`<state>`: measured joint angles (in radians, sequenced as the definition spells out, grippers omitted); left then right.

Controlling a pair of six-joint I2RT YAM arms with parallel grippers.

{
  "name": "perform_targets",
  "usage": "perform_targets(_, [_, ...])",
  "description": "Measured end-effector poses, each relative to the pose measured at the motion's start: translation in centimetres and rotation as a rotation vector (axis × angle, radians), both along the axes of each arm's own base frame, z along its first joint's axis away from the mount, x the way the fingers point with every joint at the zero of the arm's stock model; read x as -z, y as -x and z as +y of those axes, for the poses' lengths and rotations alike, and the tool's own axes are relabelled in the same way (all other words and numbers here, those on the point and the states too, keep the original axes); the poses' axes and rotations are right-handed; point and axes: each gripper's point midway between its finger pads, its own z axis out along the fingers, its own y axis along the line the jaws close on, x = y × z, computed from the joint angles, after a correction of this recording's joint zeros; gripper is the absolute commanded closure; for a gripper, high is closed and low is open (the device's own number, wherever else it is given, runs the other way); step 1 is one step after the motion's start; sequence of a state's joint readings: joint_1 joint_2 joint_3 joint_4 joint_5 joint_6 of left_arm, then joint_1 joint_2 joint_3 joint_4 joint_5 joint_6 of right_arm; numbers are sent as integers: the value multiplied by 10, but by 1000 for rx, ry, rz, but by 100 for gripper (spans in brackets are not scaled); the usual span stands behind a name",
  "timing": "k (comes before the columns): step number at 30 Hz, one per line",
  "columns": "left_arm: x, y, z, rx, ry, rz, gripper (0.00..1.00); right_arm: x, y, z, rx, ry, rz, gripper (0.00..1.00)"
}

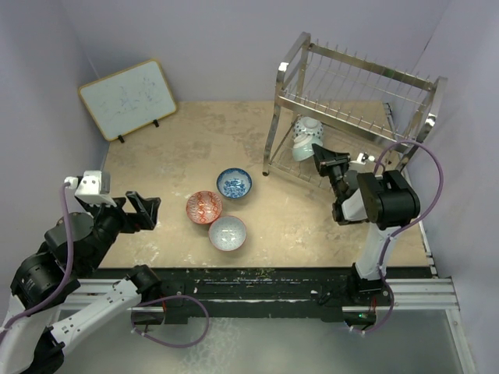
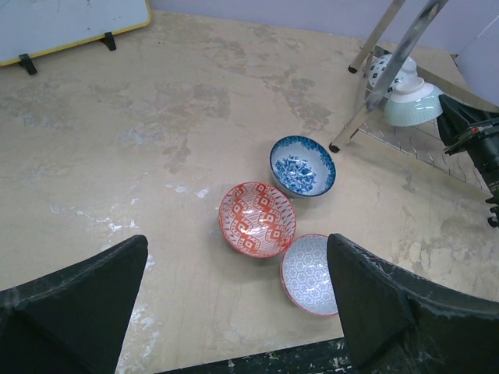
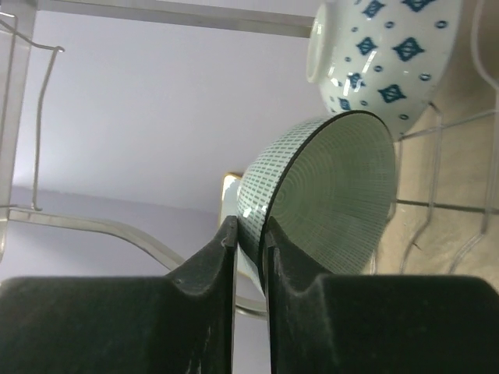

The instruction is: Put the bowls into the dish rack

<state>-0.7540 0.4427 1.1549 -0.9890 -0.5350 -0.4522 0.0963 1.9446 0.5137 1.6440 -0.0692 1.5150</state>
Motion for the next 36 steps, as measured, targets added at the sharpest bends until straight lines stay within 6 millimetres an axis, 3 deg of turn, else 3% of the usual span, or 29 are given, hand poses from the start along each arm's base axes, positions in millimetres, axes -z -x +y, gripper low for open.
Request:
perform_targets(4, [1, 1, 0, 3, 2, -1, 1, 10, 8, -4, 18, 25, 29, 63])
perform_targets(10, [-1, 5, 3, 4, 16, -16, 1, 27, 15, -7, 30, 76, 72, 57])
perform_targets(13, [-2, 6, 5, 3, 24, -24, 1, 29, 18, -7, 32, 88, 79, 46])
perform_targets(17, [-3, 8, 7, 3, 30, -31, 1, 19, 20, -10, 47, 93, 65, 31])
perform_targets(22, [-3, 8, 7, 3, 32, -32, 1, 4, 22, -15, 76, 107, 72, 21])
perform_targets(33, [-3, 13, 11, 3, 39, -40, 1, 37, 20, -17, 72, 180, 252, 13])
perform_targets(36, [-2, 14, 13, 3, 37, -38, 1, 39, 21, -17, 70, 190, 279, 7])
